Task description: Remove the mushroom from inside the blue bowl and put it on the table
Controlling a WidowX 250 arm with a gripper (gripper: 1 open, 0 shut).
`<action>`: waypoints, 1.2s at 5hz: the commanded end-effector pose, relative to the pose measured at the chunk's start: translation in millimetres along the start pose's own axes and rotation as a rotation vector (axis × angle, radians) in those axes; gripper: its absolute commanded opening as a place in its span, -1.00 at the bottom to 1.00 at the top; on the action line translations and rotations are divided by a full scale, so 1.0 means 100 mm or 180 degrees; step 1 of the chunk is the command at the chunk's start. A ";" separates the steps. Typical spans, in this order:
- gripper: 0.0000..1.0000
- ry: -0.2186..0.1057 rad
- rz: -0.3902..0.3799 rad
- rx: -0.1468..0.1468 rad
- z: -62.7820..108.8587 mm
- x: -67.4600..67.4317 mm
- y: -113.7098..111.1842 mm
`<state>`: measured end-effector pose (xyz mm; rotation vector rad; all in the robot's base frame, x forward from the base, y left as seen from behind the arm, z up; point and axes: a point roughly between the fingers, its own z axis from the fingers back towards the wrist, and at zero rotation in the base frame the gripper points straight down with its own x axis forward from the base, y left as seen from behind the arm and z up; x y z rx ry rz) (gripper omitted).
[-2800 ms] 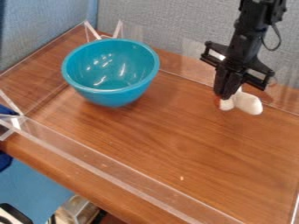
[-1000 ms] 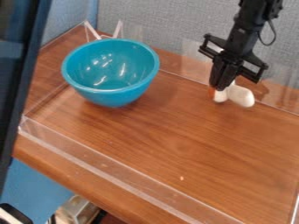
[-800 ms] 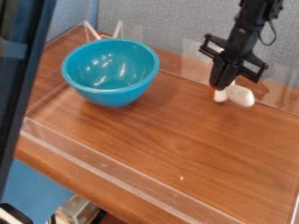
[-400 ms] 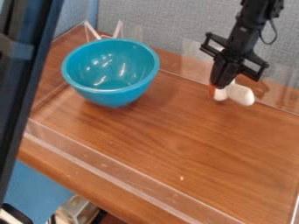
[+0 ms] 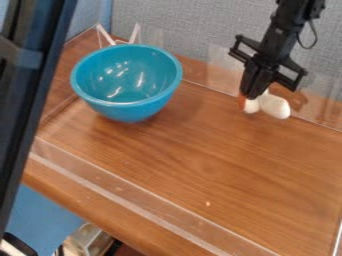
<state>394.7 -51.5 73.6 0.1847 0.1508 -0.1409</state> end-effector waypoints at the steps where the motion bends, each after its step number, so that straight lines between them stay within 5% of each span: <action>1: -1.00 -0.0150 0.0052 0.0005 0.20 0.03 0.07; 4: -1.00 -0.0071 0.0036 0.0040 0.23 0.00 0.07; 6: -1.00 -0.0095 0.0143 0.0015 0.35 0.10 0.26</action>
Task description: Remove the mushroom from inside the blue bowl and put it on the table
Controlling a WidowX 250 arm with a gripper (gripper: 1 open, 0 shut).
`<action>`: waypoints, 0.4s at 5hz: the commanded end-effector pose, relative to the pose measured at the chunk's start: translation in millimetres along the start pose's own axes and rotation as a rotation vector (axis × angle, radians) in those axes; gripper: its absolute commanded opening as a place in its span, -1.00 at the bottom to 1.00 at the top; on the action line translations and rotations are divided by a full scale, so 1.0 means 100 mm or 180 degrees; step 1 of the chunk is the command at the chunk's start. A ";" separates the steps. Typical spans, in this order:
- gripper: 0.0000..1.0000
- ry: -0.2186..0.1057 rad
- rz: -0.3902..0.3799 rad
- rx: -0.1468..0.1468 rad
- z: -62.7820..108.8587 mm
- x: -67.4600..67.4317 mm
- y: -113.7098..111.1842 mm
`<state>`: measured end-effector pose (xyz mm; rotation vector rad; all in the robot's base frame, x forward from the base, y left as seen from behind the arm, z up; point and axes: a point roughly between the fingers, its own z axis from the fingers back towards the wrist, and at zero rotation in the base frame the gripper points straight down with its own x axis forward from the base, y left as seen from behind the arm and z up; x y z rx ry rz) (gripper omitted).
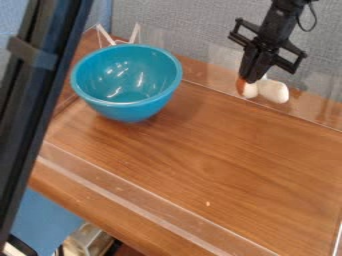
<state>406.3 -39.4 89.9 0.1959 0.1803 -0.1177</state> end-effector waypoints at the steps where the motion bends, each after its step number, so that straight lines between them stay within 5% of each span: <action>1: -1.00 -0.0168 0.0127 -0.0014 0.19 0.05 0.16; 2: -1.00 -0.0129 0.0173 -0.0006 0.19 0.08 0.19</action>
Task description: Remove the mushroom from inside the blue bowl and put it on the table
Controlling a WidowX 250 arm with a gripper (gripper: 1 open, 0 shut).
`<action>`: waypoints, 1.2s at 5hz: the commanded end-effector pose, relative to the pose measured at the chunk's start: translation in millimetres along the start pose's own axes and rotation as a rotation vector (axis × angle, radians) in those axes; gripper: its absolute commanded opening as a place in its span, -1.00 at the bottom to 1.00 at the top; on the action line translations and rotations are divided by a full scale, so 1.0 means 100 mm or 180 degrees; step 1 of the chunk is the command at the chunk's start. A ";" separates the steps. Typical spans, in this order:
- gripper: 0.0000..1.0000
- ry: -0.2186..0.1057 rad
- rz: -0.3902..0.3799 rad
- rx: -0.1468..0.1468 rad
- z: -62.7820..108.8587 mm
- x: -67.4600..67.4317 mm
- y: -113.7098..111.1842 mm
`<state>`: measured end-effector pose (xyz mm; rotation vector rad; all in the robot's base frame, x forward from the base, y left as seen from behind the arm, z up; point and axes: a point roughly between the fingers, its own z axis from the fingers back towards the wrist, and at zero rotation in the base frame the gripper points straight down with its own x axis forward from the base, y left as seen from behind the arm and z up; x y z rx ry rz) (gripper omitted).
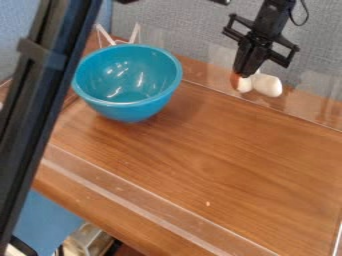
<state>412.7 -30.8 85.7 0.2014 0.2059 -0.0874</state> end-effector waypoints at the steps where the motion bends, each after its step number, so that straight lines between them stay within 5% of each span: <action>1: -1.00 -0.0187 0.0104 -0.0007 0.24 0.00 0.12; 6: -1.00 -0.0077 0.0195 0.0023 0.30 -0.03 0.18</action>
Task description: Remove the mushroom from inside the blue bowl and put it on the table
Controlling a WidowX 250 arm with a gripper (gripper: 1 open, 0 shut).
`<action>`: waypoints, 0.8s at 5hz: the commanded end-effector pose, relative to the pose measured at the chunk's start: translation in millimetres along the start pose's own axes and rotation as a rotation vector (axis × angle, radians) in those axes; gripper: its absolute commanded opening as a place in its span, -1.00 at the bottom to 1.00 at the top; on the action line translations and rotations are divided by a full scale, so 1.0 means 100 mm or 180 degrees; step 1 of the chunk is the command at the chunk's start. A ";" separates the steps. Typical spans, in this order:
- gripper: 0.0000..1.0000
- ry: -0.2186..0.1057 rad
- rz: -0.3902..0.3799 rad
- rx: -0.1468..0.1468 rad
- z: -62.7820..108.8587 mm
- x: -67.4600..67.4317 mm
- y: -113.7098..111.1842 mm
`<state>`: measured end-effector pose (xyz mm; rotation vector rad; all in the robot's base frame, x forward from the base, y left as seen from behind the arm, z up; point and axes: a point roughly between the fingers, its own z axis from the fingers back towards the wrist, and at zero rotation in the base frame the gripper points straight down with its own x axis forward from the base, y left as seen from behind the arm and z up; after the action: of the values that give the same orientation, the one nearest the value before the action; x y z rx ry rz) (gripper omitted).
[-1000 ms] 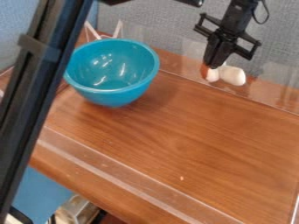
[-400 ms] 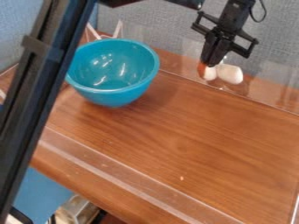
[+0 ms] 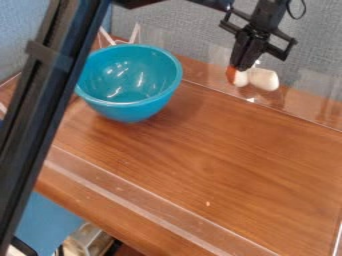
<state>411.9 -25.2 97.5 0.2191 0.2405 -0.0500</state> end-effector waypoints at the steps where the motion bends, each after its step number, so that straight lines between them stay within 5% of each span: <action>1: -1.00 -0.0186 0.0128 -0.0010 0.25 -0.02 0.14; 4: -1.00 -0.0186 0.0194 0.0046 0.42 -0.08 0.21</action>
<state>412.0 -17.2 118.6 0.2448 0.2490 -0.0135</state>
